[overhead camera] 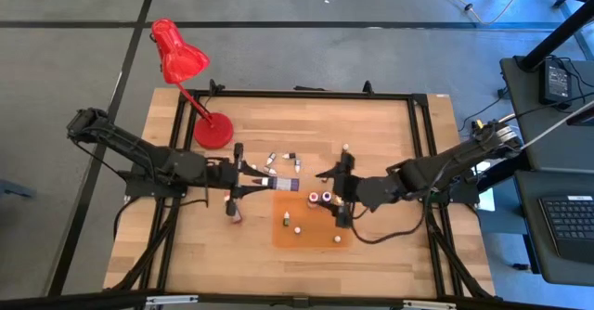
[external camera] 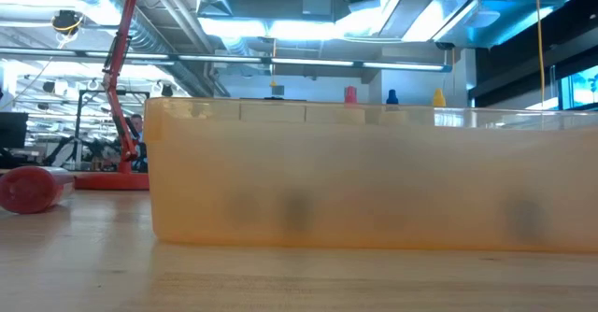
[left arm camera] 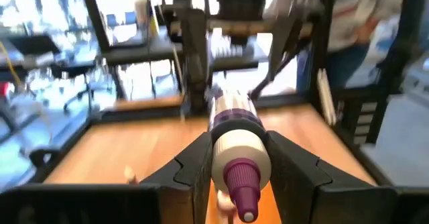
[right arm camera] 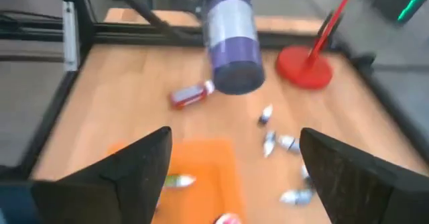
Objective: Pick & Place food coloring
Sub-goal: Put the big purple food coloring bottle into the orange bin
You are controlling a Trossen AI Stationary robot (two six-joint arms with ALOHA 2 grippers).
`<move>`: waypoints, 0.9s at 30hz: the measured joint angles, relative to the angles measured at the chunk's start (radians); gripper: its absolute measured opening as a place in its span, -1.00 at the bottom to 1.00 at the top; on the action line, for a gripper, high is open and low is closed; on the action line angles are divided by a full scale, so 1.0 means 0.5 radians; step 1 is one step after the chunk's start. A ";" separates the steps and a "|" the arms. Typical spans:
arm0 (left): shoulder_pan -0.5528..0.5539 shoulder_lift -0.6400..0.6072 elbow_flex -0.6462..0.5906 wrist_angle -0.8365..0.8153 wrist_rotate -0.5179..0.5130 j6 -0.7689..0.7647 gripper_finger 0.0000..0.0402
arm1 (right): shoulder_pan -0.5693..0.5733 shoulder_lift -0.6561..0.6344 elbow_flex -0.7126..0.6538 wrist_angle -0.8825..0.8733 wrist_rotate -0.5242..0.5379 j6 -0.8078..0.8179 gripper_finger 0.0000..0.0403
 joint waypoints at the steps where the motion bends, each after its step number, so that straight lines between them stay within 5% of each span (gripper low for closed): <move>1: 0.001 0.026 0.052 -0.103 0.002 -0.014 -0.42 | 0.012 -0.022 0.000 -0.063 -0.001 0.085 0.64; 8: 0.054 0.363 0.529 -0.924 0.082 -0.155 -0.42 | 0.057 -0.087 0.000 -0.293 0.001 0.462 0.64; 16: 0.243 0.901 1.054 -1.529 0.435 -0.181 -0.42 | 0.061 -0.087 0.000 -0.453 -0.001 0.589 0.64; 27: 0.361 1.444 1.412 -1.821 0.653 -0.110 -0.40 | 0.062 -0.087 -0.001 -0.519 -0.032 0.629 0.64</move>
